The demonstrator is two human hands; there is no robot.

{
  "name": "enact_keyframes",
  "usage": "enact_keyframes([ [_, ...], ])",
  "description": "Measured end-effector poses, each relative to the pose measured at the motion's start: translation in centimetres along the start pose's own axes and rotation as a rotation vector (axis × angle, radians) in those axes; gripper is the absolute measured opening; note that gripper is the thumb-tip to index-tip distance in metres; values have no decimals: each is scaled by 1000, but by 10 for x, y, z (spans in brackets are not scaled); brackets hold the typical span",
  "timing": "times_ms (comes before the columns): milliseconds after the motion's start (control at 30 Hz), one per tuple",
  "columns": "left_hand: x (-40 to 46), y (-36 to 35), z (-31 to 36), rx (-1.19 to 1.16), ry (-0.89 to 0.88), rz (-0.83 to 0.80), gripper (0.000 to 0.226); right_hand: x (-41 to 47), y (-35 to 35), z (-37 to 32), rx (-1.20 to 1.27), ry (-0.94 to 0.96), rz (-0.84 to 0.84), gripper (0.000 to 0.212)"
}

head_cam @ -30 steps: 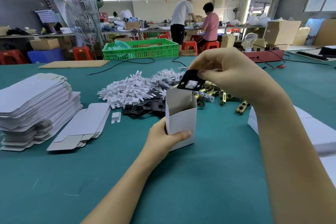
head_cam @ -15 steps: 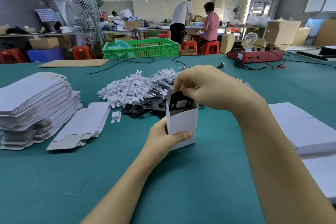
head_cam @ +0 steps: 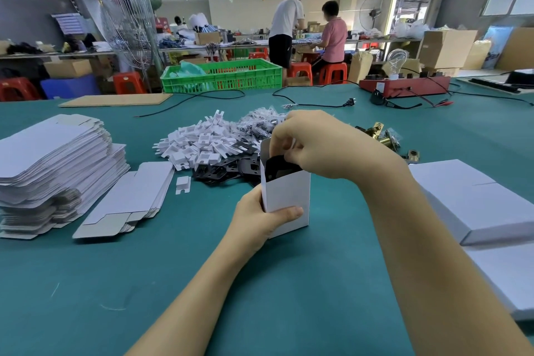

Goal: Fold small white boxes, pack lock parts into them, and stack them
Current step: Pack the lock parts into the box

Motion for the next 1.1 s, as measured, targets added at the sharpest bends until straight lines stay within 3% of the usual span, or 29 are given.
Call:
enact_keyframes([
  [500, 1, 2, -2, 37, -4, -3, 36, -14, 32, 58, 313, -166, 176, 11],
  [667, 1, 10, -3, -49, 26, 130, 38, -21, 34, 109, 375, -340, 265, 12],
  [833, 2, 28, -10, -89, 62, 355, 27, -18, 12, 146, 309, -507, 190, 17],
  [1100, 2, 26, -14, -12, 89, 336, 28, 2, -33, 149, 280, -544, 58, 18],
])
Point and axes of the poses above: each hand's wrist, its own x-axis towards the middle knuckle, its own y-axis out of the back of the hand, z = x × y, the point moved 6 cm from there along x, towards the middle knuckle, and after that the axes turned 6 degrees about -y, right-handed, at the moved point
